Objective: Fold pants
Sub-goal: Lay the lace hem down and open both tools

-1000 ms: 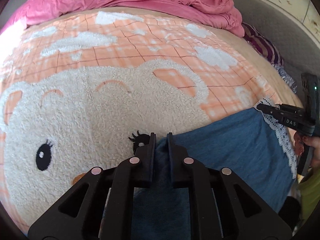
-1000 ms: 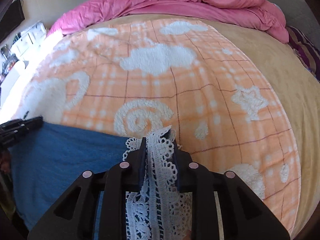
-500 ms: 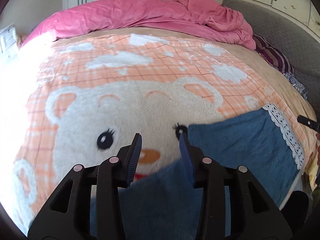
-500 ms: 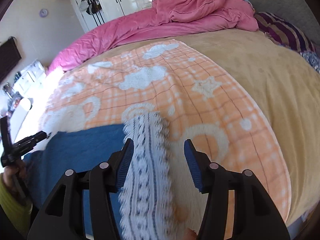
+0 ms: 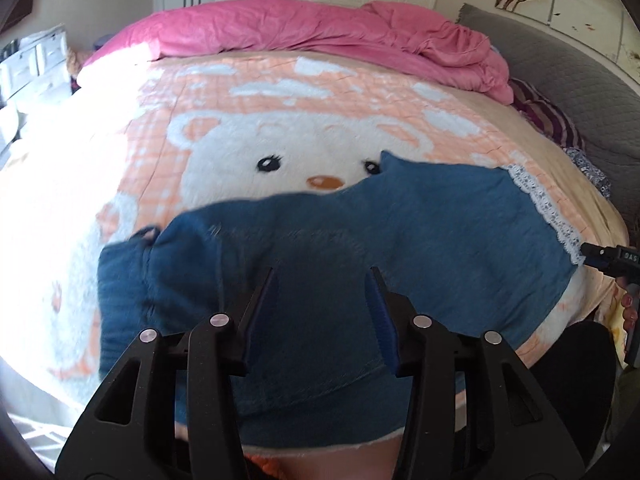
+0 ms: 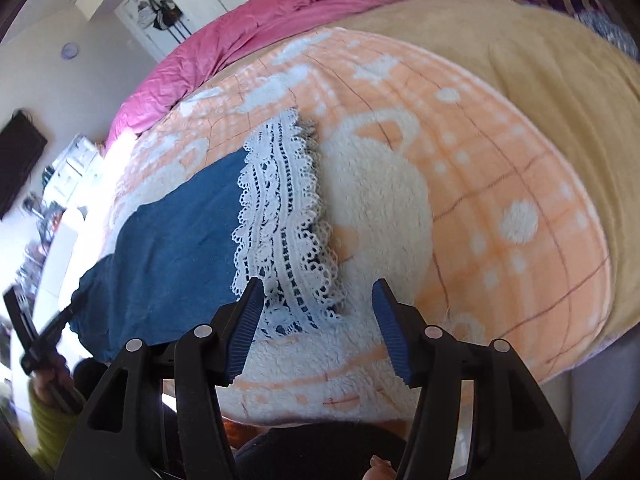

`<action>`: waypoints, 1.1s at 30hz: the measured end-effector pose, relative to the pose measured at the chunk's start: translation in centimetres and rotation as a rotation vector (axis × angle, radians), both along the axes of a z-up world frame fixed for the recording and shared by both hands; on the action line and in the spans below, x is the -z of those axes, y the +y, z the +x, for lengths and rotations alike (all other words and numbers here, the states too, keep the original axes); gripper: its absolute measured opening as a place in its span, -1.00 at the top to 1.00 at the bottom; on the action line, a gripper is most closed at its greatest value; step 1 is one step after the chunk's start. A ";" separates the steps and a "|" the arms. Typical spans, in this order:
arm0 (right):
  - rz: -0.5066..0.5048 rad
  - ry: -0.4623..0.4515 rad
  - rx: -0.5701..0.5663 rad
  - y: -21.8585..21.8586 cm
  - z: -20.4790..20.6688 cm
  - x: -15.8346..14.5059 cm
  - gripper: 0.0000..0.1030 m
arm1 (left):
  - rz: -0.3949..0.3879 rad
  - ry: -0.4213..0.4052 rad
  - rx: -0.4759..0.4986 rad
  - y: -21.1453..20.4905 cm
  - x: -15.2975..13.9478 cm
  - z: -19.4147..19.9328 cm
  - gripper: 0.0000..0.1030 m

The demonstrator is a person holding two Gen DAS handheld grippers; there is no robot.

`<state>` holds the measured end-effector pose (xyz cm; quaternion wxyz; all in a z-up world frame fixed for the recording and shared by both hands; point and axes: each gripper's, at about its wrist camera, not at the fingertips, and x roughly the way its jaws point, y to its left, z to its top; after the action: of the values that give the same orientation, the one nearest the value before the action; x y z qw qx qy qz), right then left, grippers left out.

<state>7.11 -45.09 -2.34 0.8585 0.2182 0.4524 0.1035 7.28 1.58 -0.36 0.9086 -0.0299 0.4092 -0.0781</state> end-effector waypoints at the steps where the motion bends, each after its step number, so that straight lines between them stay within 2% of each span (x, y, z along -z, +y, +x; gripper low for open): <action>1: 0.019 0.006 0.005 -0.1 0.0 0.2 -0.09 | 0.005 0.007 -0.006 0.2 0.2 -0.1 0.27; 3: 0.080 0.013 -0.010 -0.1 0.3 0.6 -0.03 | 0.042 0.020 -0.048 0.6 0.7 0.2 0.25; 4: 0.076 0.027 -0.025 0.2 0.5 0.8 0.30 | 0.075 0.039 -0.087 0.8 1.0 0.4 0.24; 5: 0.037 0.029 -0.036 0.6 0.5 0.8 0.39 | 0.110 0.062 -0.129 1.1 1.4 0.8 0.24; 7: -0.022 -0.011 -0.055 1.1 0.2 0.2 0.64 | 0.122 0.086 -0.171 1.8 2.0 1.2 0.25; 11: -0.156 -0.037 -0.050 1.3 -1.5 -0.7 0.67 | 0.107 0.085 -0.204 3.1 2.1 0.8 0.35; 14: -0.196 -0.002 -0.057 1.8 -1.4 0.5 0.61 | 0.113 0.086 -0.197 3.2 2.4 0.8 0.35; 17: -0.159 -0.004 -0.048 1.6 -1.5 0.8 0.39 | 0.096 0.088 -0.196 3.4 2.4 0.6 0.35; 20: -0.154 -0.015 -0.030 1.4 -2.0 0.6 0.33 | 0.087 0.081 -0.191 3.5 2.3 0.4 0.34; 22: -0.144 -0.036 0.007 1.0 -2.6 -0.2 0.06 | 0.087 0.074 -0.182 3.3 2.1 0.2 0.29; 24: -0.178 -0.072 0.056 0.7 -3.8 -1.1 -0.12 | 0.101 0.060 -0.172 2.8 1.7 -0.3 0.21; 28: -0.209 -0.127 0.063 1.2 -5.5 -2.4 -0.12 | 0.133 0.020 -0.148 1.5 0.6 -1.6 -0.13; 30: -0.230 -0.162 0.045 2.3 -6.1 -3.1 -0.13 | 0.153 -0.005 -0.131 0.6 -0.1 -2.2 -0.17; 33: -0.239 -0.201 0.002 4.4 -6.3 -4.1 -0.14 | 0.141 -0.020 -0.097 -0.6 -1.1 -2.9 -0.28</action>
<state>0.77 -40.65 1.71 0.9195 0.1036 0.3729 0.0693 4.37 0.97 0.77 0.9152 0.0153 0.4028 -0.0051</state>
